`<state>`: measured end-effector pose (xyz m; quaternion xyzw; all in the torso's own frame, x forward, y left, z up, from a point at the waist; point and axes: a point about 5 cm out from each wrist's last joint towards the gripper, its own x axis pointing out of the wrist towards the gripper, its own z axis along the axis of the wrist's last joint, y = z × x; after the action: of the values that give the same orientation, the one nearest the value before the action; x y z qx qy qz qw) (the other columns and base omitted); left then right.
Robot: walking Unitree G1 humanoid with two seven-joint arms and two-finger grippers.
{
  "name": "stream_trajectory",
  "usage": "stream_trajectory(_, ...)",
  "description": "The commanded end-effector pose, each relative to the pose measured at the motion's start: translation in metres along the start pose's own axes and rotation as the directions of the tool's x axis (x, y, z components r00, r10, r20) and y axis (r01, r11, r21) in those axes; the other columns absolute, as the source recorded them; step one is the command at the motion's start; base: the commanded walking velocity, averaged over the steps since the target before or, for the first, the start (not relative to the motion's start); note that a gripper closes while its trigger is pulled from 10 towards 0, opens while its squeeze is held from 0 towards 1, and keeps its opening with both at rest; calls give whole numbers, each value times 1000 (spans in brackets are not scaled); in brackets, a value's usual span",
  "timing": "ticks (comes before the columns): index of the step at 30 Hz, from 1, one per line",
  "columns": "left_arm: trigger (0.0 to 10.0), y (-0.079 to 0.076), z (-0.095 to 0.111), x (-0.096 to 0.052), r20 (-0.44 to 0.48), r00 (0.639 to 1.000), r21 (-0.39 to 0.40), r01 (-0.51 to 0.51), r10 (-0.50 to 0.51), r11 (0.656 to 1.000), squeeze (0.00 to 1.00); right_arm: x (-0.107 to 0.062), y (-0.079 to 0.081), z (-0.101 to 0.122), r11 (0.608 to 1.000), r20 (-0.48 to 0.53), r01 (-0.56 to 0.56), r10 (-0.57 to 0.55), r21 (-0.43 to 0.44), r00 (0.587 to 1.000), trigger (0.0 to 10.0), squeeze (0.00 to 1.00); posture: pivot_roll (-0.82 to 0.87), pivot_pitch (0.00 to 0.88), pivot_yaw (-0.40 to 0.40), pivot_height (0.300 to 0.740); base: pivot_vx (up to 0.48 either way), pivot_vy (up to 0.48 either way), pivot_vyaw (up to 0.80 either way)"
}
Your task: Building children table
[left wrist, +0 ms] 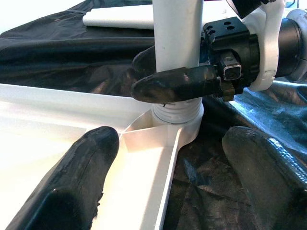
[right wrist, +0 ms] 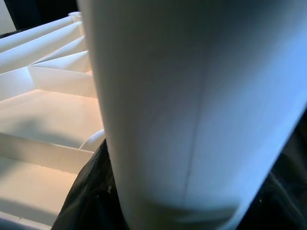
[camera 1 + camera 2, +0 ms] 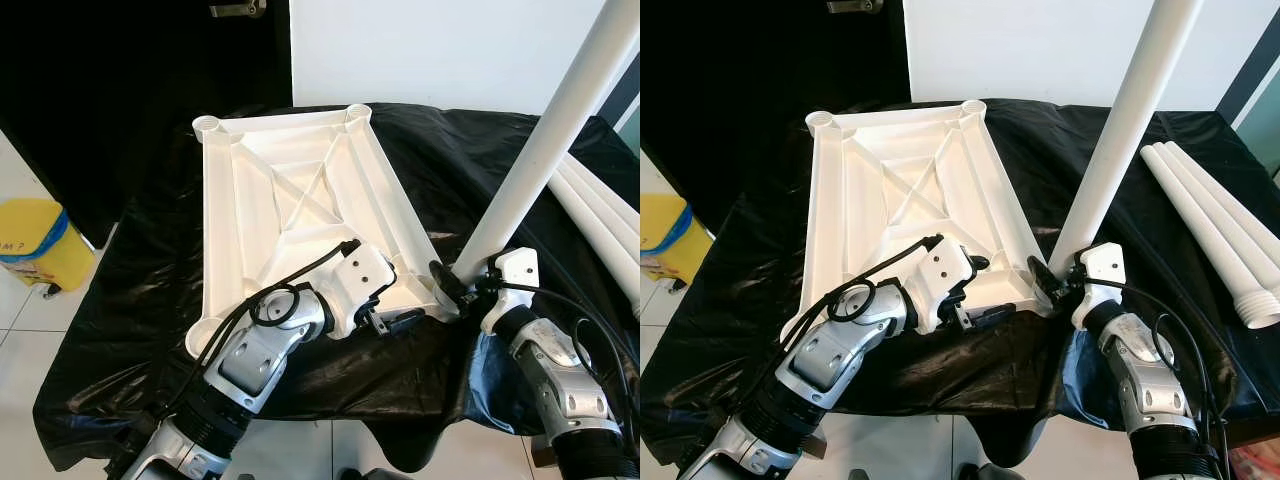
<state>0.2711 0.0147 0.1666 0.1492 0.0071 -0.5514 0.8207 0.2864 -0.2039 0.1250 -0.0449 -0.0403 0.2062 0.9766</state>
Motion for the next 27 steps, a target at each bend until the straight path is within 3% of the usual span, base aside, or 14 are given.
stream_trajectory(1, 10000, -3, -1, 0, -6, 1000, -9, 20, -20, 1000, 0, -4, 3, -13, 1000, -58, 9, -7, 24, 998, 10000, 0, -31, 102, -60, 740, 0, 0, 0)
stream_trajectory(9, 10000, -5, -2, 0, -8, 1000, -12, 28, -28, 1000, 0, -3, 7, -17, 990, -76, 138, -135, 37, 988, 10000, 0, -34, 106, -57, 740, 0, 0, 0)
stream_trajectory(16, 10000, -7, -3, -1, -11, 999, -12, 37, -37, 999, 0, -3, 11, -22, 953, -105, 293, -285, 71, 953, 10000, 0, -32, 101, -56, 740, 0, 0, 0)
stream_trajectory(19, 10000, -6, -1, 1, -10, 999, -9, 40, -41, 999, 0, -4, 13, -28, 897, -146, 436, -423, 75, 894, 10000, 0, -33, 88, -56, 740, 0, 0, 0)
stream_trajectory(24, 10000, -6, -1, 1, -9, 999, -8, 41, -41, 999, 0, -5, 14, -30, 880, -157, 469, -455, 68, 876, 10000, 0, -34, 86, -56, 740, 0, 0, 0)
stream_trajectory(25, 10000, -6, 0, 2, -7, 999, -5, 43, -43, 999, 0, -6, 16, -33, 840, -176, 539, -523, 58, 834, 10000, 0, -35, 74, -57, 740, 0, 0, 0)
stream_trajectory(26, 10000, -6, 0, 2, -7, 999, -5, 43, -43, 999, 0, -6, 16, -33, 840, -176, 539, -523, 58, 834, 10000, 0, -35, 74, -57, 740, 0, 0, 0)
stream_trajectory(27, 10000, -6, 1, 3, -5, 999, -1, 46, -46, 999, 0, -8, 19, -37, 788, -198, 614, -596, 42, 778, 10000, 0, -34, 62, -58, 740, 0, 0, 0)
